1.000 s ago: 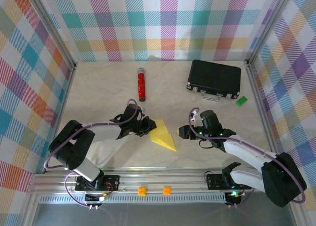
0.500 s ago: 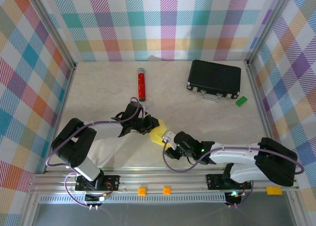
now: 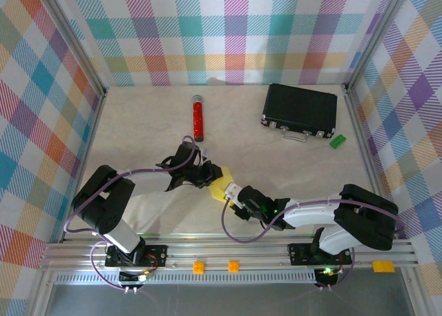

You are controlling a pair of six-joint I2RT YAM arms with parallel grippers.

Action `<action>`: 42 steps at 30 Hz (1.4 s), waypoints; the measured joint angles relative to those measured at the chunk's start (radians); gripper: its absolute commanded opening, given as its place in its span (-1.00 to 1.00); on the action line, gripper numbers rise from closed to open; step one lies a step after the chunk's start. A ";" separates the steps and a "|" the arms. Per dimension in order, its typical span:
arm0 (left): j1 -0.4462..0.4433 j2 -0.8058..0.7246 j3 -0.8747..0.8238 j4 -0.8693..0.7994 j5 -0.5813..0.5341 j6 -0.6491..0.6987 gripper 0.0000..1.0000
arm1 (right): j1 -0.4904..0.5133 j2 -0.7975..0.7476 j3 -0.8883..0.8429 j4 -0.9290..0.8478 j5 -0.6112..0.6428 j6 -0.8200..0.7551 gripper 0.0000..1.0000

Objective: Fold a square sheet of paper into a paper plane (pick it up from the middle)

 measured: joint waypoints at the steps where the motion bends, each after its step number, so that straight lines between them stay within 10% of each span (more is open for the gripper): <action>1: 0.000 0.000 0.002 -0.002 0.000 0.002 -0.64 | 0.000 0.000 0.000 0.002 0.000 0.000 -0.40; 42: 0.000 0.000 0.005 -0.037 -0.002 0.011 -0.69 | 0.000 0.010 0.000 -0.010 -0.007 0.164 -0.51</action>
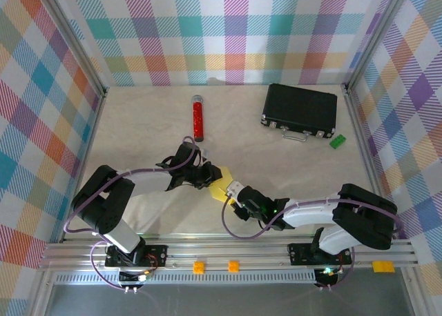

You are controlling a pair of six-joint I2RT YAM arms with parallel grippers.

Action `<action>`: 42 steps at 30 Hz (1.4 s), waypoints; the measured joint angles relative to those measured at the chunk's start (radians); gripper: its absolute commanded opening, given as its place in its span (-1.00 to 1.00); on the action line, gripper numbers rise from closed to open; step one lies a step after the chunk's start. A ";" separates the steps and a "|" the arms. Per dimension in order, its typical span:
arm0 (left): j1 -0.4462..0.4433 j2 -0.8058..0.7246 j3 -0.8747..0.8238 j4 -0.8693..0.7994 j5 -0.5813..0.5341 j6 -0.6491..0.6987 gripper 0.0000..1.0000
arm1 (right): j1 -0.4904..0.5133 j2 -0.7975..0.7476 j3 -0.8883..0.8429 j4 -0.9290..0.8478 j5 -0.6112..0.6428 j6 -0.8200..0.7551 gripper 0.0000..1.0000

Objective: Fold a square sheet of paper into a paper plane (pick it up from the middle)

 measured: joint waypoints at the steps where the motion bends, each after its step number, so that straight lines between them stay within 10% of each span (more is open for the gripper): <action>1: 0.000 0.000 0.000 -0.003 0.000 0.002 -0.71 | 0.000 0.000 0.000 0.000 0.000 0.002 -0.50; 42: 0.000 0.000 0.011 -0.023 -0.002 0.017 -0.84 | 0.000 -0.001 -0.021 0.031 0.021 -0.001 -0.70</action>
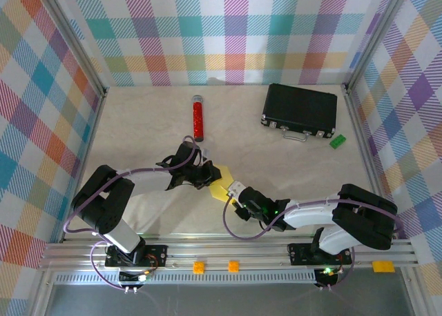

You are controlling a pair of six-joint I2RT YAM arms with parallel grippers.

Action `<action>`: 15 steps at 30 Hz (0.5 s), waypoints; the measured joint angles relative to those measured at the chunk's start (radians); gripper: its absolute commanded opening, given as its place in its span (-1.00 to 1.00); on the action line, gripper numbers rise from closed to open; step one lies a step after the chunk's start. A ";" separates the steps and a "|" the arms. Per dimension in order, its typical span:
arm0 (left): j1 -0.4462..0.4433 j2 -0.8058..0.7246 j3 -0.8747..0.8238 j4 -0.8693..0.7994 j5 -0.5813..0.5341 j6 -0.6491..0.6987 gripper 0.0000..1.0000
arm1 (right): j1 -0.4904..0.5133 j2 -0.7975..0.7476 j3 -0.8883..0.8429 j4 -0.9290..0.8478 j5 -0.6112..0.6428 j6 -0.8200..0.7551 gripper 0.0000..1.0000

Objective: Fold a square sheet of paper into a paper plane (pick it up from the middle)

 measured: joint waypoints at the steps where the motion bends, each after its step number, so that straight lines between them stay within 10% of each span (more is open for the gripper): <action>1: 0.000 0.000 0.000 -0.003 0.000 0.001 -0.84 | 0.000 0.000 0.000 0.000 -0.003 0.002 -0.72; 15: 0.000 -0.119 0.014 -0.118 -0.117 0.031 -0.10 | -0.026 0.007 0.000 0.027 -0.121 0.109 -0.92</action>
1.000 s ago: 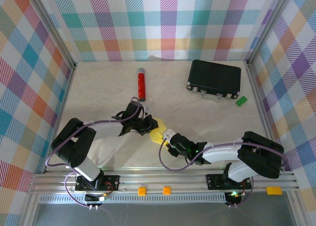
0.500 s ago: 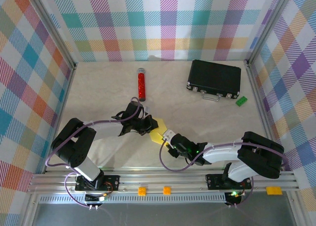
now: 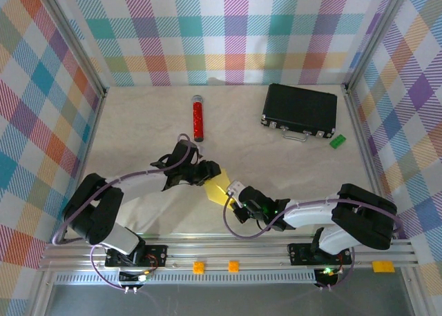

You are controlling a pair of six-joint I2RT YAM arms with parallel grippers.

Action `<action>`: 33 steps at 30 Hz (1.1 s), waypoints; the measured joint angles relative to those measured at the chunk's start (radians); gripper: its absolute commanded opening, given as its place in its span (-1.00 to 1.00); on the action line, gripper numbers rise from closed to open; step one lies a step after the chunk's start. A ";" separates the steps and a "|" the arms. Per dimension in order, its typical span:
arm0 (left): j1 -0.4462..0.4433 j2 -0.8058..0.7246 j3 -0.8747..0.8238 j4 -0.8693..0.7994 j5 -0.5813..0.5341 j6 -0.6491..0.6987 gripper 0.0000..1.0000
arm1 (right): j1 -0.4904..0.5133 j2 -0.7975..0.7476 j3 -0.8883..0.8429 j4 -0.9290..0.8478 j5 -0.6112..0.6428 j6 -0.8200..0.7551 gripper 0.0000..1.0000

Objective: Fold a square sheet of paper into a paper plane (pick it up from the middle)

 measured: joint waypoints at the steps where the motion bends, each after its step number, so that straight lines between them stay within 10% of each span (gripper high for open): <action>1: 0.000 -0.019 0.006 -0.019 -0.020 0.003 -0.07 | -0.013 0.005 0.002 0.000 -0.027 0.023 -0.91; 16: 0.001 -0.163 0.003 -0.136 -0.145 0.026 -0.13 | -0.151 0.097 0.025 0.087 -0.333 0.289 -0.91; 25: 0.001 -0.123 -0.012 -0.081 -0.097 0.018 -0.74 | -0.231 0.127 0.025 0.107 -0.512 0.415 -0.87; 33: 0.000 -0.077 -0.073 0.026 -0.038 -0.019 -0.90 | -0.237 0.174 0.018 0.196 -0.552 0.504 -0.85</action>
